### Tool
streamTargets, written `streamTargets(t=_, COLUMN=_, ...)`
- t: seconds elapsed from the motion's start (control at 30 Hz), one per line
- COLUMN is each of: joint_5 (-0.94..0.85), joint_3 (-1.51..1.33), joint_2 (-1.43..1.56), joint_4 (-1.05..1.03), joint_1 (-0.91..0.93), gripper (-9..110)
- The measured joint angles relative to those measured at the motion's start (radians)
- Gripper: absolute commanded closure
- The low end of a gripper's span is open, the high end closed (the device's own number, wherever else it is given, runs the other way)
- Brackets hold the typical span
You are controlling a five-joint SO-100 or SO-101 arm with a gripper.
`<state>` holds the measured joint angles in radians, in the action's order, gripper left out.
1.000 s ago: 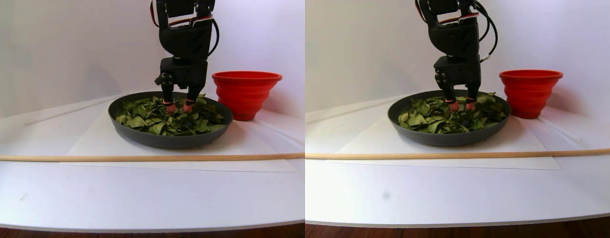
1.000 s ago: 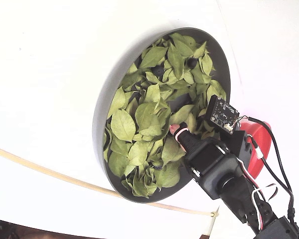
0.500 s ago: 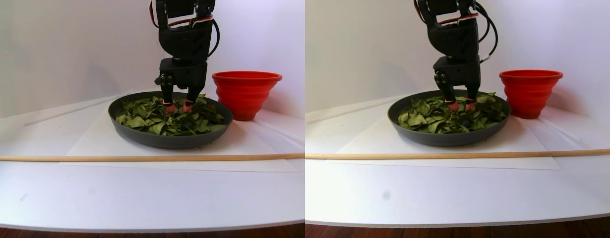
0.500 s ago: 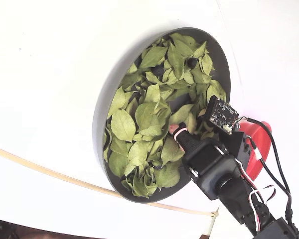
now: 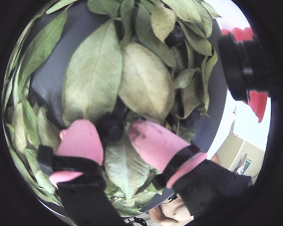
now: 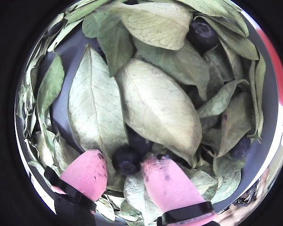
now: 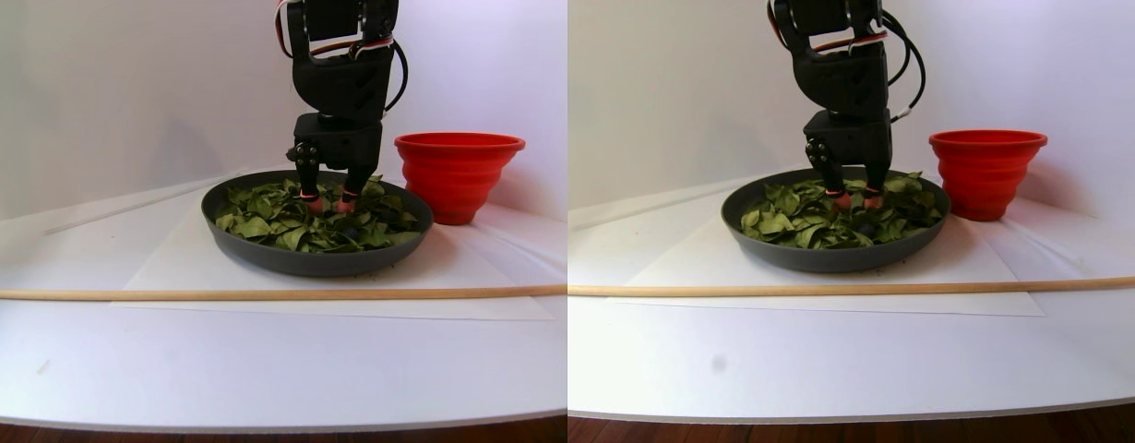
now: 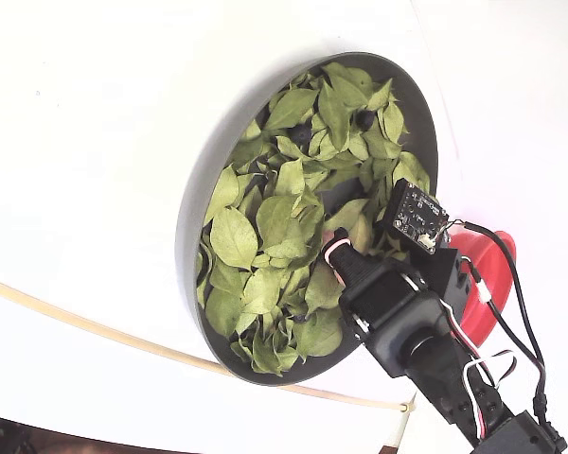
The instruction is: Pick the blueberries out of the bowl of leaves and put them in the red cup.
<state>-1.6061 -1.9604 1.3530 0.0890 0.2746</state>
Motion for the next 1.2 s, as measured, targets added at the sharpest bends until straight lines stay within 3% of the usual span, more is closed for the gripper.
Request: streamTargets(t=1.2, joint_5=0.043, joint_3=-0.023, joint_2=-0.028, joint_4=0.06, joint_1=-0.002, gripper=92)
